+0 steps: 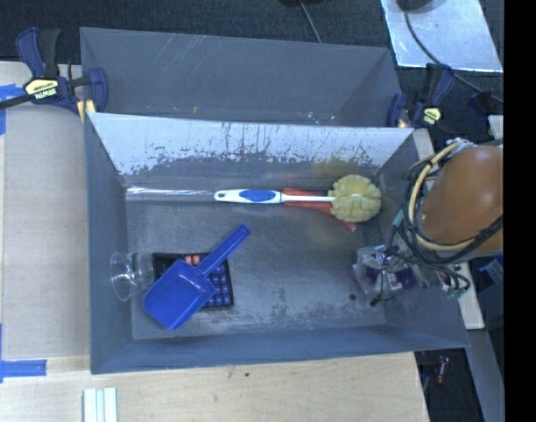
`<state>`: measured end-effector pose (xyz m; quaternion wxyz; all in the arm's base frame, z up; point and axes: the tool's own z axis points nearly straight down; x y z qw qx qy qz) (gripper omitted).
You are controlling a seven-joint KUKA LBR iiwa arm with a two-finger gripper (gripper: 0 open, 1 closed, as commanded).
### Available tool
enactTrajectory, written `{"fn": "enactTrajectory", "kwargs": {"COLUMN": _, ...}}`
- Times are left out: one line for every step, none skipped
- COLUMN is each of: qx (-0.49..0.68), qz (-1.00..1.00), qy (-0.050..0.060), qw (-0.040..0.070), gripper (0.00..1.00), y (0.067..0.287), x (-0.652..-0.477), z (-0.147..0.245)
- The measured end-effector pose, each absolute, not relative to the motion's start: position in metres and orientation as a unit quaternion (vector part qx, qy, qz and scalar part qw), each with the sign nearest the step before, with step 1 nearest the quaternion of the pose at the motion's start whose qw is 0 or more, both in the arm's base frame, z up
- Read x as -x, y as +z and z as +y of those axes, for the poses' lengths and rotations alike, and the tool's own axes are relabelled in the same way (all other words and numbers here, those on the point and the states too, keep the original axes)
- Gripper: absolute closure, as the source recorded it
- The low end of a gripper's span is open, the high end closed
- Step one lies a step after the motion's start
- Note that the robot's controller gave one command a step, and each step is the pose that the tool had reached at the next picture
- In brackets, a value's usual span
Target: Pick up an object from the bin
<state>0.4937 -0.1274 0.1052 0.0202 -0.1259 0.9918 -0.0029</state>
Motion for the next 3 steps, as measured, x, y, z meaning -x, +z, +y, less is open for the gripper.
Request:
{"fn": "enactTrajectory", "kwargs": {"qx": 0.174, "qz": 0.984, "qy": -0.004, "qw": 0.021, "gripper": 1.0, "y": 0.146, "x": -0.531, "z": -0.142}}
{"fn": "enactTrajectory", "kwargs": {"qx": 0.062, "qz": 0.998, "qy": 0.002, "qw": 0.015, "gripper": 1.0, "y": 0.186, "x": -0.489, "z": -0.131}}
{"fn": "enactTrajectory", "kwargs": {"qx": 0.197, "qz": 0.98, "qy": -0.005, "qw": 0.023, "gripper": 1.0, "y": 0.216, "x": -0.525, "z": -0.135}}
